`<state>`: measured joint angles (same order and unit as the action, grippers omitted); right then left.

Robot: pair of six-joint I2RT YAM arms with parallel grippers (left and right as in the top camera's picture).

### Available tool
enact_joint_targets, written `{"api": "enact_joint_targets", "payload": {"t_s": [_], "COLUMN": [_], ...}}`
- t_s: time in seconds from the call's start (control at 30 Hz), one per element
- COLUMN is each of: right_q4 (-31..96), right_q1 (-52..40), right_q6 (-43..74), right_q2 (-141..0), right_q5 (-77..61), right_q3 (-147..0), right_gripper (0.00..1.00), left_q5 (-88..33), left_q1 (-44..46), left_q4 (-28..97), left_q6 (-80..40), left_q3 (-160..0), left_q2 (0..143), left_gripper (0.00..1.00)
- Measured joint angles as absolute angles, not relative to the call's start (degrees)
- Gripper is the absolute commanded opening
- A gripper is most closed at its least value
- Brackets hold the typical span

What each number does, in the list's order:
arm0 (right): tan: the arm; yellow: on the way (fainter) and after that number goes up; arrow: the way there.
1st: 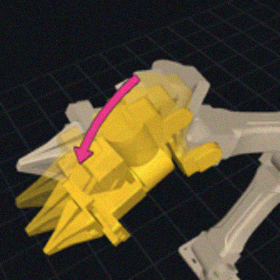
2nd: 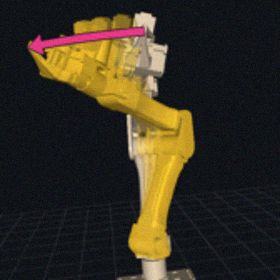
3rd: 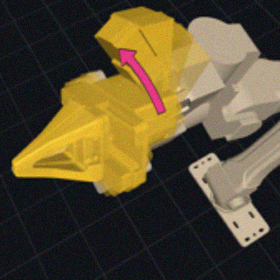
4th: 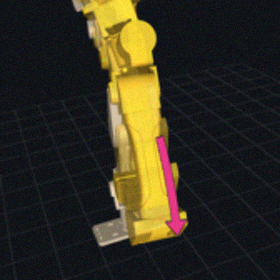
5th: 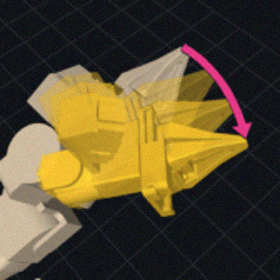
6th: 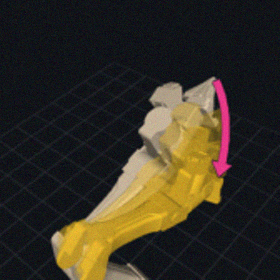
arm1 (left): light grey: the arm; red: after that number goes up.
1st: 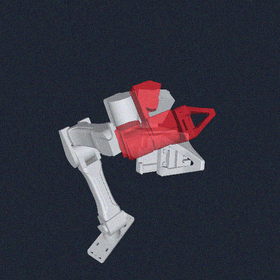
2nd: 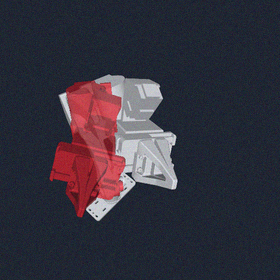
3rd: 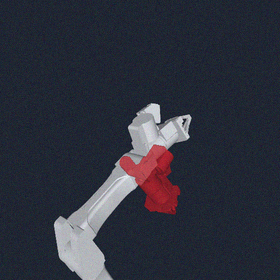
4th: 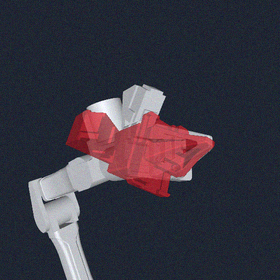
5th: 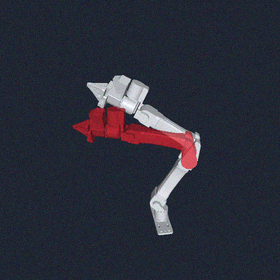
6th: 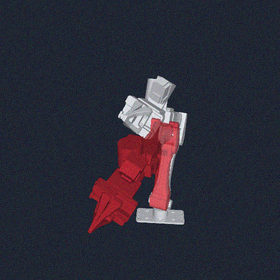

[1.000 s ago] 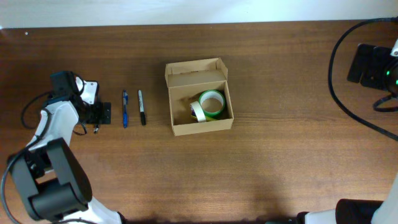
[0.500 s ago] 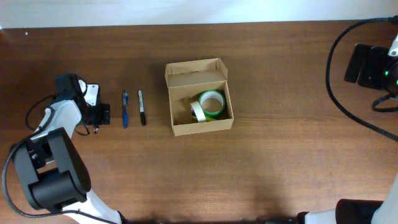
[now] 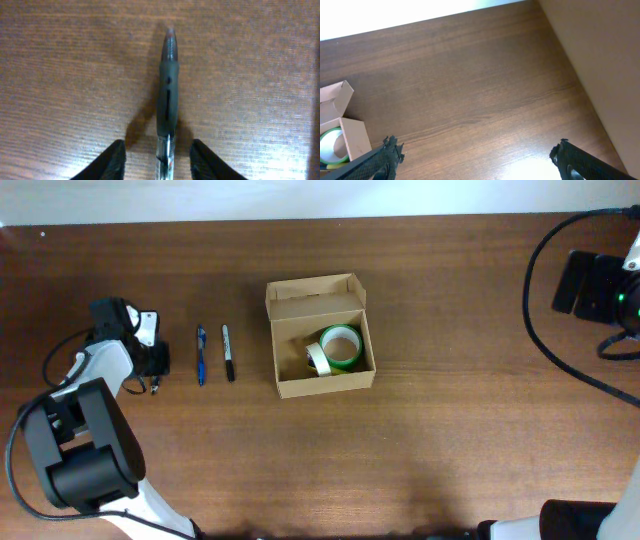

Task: Pack container
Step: 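Lower the left gripper onto the black pen and grasp it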

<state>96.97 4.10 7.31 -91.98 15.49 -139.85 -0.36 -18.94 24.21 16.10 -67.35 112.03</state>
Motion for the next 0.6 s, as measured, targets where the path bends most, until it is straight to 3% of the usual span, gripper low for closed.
{"api": "enact_joint_targets", "payload": {"t_s": [0.13,0.23,0.6], "right_q4": [97.0,97.0,97.0], "right_q1": [4.1,4.1,4.1], "right_q6": [7.3,7.3,7.3], "right_q2": [-92.0,-92.0,-91.9], "right_q5": [15.5,15.5,15.3], "right_q3": [-139.9,-139.9,-139.9], "right_gripper": [0.99,0.99,0.99], "left_q5": [-0.6,-0.7,-0.6], "left_q1": [-18.9,-18.9,-18.9], "left_q4": [23.0,22.3,23.8], "left_q6": [14.5,13.3,12.3], "left_q3": [-67.4,-67.4,-68.2], "left_q2": [112.4,112.6,112.8], "left_gripper": [0.24,0.04,0.02]}}
